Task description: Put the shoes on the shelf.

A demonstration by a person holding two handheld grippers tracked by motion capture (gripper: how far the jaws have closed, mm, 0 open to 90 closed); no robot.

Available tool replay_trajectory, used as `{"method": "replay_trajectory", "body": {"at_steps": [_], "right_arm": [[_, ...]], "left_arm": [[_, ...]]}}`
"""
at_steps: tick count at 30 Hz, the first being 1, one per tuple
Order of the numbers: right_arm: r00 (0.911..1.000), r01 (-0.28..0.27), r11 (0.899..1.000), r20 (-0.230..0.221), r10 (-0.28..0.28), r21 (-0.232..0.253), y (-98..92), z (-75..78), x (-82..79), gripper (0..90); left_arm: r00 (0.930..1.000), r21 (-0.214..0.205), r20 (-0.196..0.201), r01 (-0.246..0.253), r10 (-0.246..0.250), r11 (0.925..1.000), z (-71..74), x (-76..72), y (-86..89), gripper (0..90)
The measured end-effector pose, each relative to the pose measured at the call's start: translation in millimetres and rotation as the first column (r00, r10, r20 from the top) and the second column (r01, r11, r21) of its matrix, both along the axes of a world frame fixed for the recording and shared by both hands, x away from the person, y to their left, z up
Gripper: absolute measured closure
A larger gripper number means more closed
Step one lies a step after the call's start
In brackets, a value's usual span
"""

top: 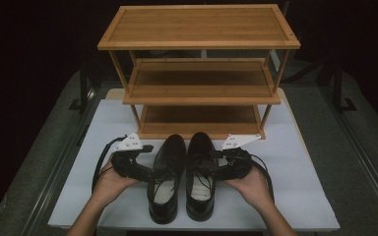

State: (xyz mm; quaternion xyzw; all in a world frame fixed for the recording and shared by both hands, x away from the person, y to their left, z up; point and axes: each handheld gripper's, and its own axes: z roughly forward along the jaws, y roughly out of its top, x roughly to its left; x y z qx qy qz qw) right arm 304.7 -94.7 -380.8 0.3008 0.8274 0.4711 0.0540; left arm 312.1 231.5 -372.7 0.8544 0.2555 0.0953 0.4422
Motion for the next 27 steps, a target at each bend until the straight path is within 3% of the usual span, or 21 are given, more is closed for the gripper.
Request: {"method": "replay_trajectory", "body": {"at_steps": [5, 8, 13, 14, 17, 21, 27], "right_arm": [[1.0, 0.006, 1.0, 0.002, -0.006, -0.018, 1.6, -3.5, 0.1, 35.2], [0.9999, -0.006, 1.0, -0.01, 0.006, -0.018, 2.5, -6.3, 0.2, 38.2], [0.9995, -0.028, 0.999, -0.018, 0.028, -0.029, 4.5, -9.3, -0.4, 47.1], [0.9997, -0.022, 0.999, -0.014, 0.022, -0.043, 5.3, -10.7, -0.9, 48.5], [0.9995, -0.026, 0.999, -0.019, 0.026, -0.025, 4.2, -12.8, -1.2, 51.9], [0.9993, -0.036, 0.999, -0.009, 0.035, -0.024, 5.1, -12.9, -3.6, 59.7], [0.9988, -0.045, 0.999, -0.017, 0.045, -0.028, 5.1, -12.0, -6.1, 80.7]], "left_arm": [[0.9994, 0.037, 0.002, 0.035, -0.035, 0.9987, -3.7, -4.2, -5.2, 22.7], [0.9985, 0.027, -0.01, 0.054, -0.054, 0.9982, -5.0, -5.6, -5.8, 28.6], [0.9947, 0.027, -0.022, 0.101, -0.101, 0.9945, -7.0, -8.6, -8.3, 46.3], [0.9947, 0.032, -0.02, 0.101, -0.1, 0.9944, -7.4, -9.3, -9.4, 47.5], [0.9935, 0.04, -0.02, 0.112, -0.112, 0.9928, -7.1, -10.4, -10.3, 50.3], [0.9918, 0.06, -0.008, 0.127, -0.127, 0.99, -6.3, -13.4, -11.2, 59.1], [0.9913, 0.062, 0.003, 0.131, -0.131, 0.9895, -4.1, -16.6, -11.6, 83.9]]}}
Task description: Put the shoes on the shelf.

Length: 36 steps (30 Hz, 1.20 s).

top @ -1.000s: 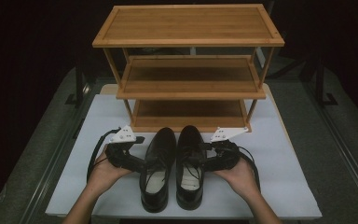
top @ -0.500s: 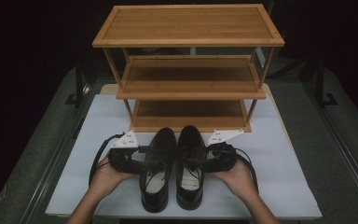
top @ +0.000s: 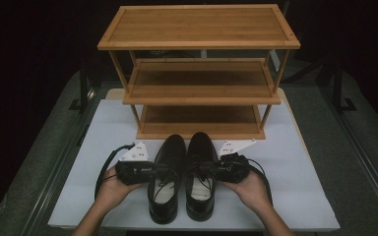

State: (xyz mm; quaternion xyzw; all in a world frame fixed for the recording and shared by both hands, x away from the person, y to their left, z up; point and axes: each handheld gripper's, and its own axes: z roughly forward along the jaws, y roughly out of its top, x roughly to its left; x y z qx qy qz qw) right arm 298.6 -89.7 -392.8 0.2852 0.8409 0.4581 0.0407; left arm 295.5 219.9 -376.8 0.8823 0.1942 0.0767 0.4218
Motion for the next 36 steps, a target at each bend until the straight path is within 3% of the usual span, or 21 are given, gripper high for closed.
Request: {"method": "replay_trajectory", "body": {"at_steps": [2, 9, 14, 19, 22, 29, 36], "right_arm": [[1.0, 0.004, 1.0, -0.003, -0.004, -0.008, 0.7, -0.7, -0.4, 85.3], [0.9993, 0.035, 0.999, 0.015, -0.035, 0.011, -3.2, 3.5, -2.0, 86.5], [0.9956, 0.079, 0.997, 0.051, -0.079, 0.011, -8.4, 9.0, -0.9, 86.7], [0.9912, 0.113, 0.994, 0.068, -0.114, 0.013, -18.0, 14.1, 1.7, 86.8], [0.9891, 0.128, 0.991, 0.069, -0.13, 0.032, -25.6, 16.6, 4.2, 86.8], [0.9823, 0.167, 0.985, 0.077, -0.171, 0.051, -37.8, 24.3, 15.8, 86.7], [0.9744, 0.201, 0.978, 0.091, -0.206, 0.062, -43.3, 27.6, 34.8, 86.7]], "left_arm": [[1.0, -0.003, -0.003, 0.003, -0.003, 1.0, -0.7, 0.4, 0.4, 86.5], [0.9982, -0.045, 0.026, -0.053, 0.054, 0.9976, 2.9, -4.2, 2.7, 87.3], [0.9904, -0.042, 0.072, -0.115, 0.117, 0.9925, 9.8, -7.0, 2.6, 87.4], [0.9842, -0.064, 0.073, -0.157, 0.161, 0.9856, 14.3, -4.0, 7.9, 87.6], [0.982, -0.088, 0.069, -0.17, 0.176, 0.9815, 17.2, -0.3, 8.7, 87.5], [0.9773, -0.097, 0.08, -0.188, 0.196, 0.9773, 24.9, 13.8, 1.1, 87.5], [0.9662, -0.125, 0.097, -0.226, 0.239, 0.9661, 28.7, 36.1, -5.9, 87.5]]}}
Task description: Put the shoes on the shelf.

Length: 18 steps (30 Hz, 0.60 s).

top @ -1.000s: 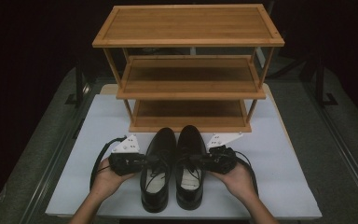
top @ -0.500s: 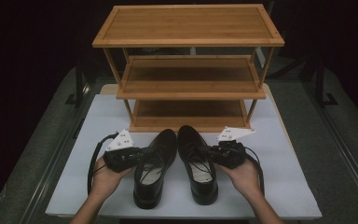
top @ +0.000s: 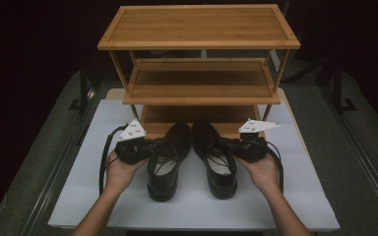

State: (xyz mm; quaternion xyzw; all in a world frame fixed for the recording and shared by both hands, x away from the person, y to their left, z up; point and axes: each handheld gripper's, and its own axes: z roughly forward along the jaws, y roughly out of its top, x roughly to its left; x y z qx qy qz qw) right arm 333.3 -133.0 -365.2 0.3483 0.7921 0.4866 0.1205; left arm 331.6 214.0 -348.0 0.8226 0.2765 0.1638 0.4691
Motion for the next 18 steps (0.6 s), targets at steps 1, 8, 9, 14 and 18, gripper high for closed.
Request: {"method": "replay_trajectory", "body": {"at_steps": [1, 8, 9, 14, 18], "right_arm": [[1.0, 0.007, 1.0, 0.004, -0.007, -0.003, 0.1, 0.4, 2.7, 86.7], [0.9989, 0.042, 0.999, 0.02, -0.042, -0.015, 1.7, 1.3, 23.2, 86.7], [0.9986, 0.05, 0.999, 0.021, -0.049, -0.013, 1.9, 0.9, 26.3, 86.7], [0.9966, 0.08, 0.997, 0.024, -0.079, -0.017, 1.8, -1.7, 38.7, 86.6], [0.9943, 0.104, 0.994, 0.025, -0.104, -0.017, 3.2, -5.8, 48.1, 86.6]], "left_arm": [[1.0, -0.003, 0.005, -0.006, 0.006, 1.0, -0.5, 3.7, -1.4, 87.5], [0.9992, -0.012, 0.021, -0.034, 0.035, 0.9993, -2.6, 30.1, -10.5, 87.4], [0.9991, -0.015, 0.021, -0.037, 0.037, 0.9992, -2.7, 32.5, -11.6, 87.4], [0.998, -0.001, 0.036, -0.053, 0.053, 0.9986, -5.0, 47.6, -19.4, 87.5], [0.9964, -0.002, 0.044, -0.073, 0.073, 0.9974, -9.4, 58.7, -26.0, 87.5]]}}
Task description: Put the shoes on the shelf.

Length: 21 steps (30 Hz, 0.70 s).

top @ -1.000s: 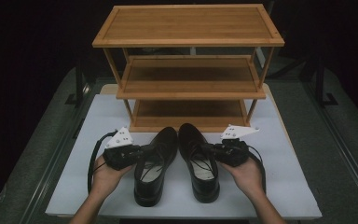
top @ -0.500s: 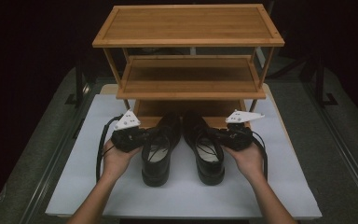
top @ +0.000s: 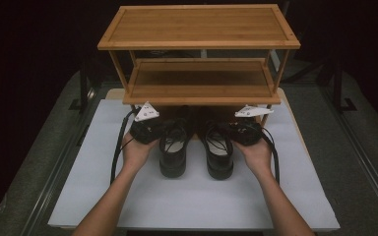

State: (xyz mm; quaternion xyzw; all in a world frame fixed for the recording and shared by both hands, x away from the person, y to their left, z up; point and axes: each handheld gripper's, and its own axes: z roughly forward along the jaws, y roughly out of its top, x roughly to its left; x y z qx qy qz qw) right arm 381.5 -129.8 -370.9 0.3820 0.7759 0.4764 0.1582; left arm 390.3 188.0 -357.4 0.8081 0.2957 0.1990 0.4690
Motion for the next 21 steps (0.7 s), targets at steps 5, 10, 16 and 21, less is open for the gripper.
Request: {"method": "replay_trajectory", "body": {"at_steps": [5, 10, 16, 21], "right_arm": [[0.9995, 0.031, 1.0, 0.008, -0.031, -0.002, 1.7, -5.4, 11.6, 86.6], [0.9985, 0.051, 0.999, 0.019, -0.051, -0.008, 5.6, -8.6, 21.8, 86.6], [0.9957, 0.087, 0.996, 0.035, -0.086, -0.023, 10.9, -9.2, 33.0, 86.6], [0.9926, 0.11, 0.993, 0.057, -0.108, -0.038, 14.9, -11.4, 39.8, 86.5]], "left_arm": [[0.9997, 0.004, 0.005, -0.026, 0.026, 0.9997, -7.0, 12.7, -6.7, 87.4], [0.9985, 0.011, 0.027, -0.048, 0.048, 0.9988, -13.4, 23.7, -11.6, 87.4], [0.9956, 0.011, 0.057, -0.075, 0.074, 0.9971, -17.4, 34.3, -17.5, 87.4], [0.9937, 0.027, 0.082, -0.08, 0.077, 0.9965, -21.9, 38.3, -22.5, 87.3]]}}
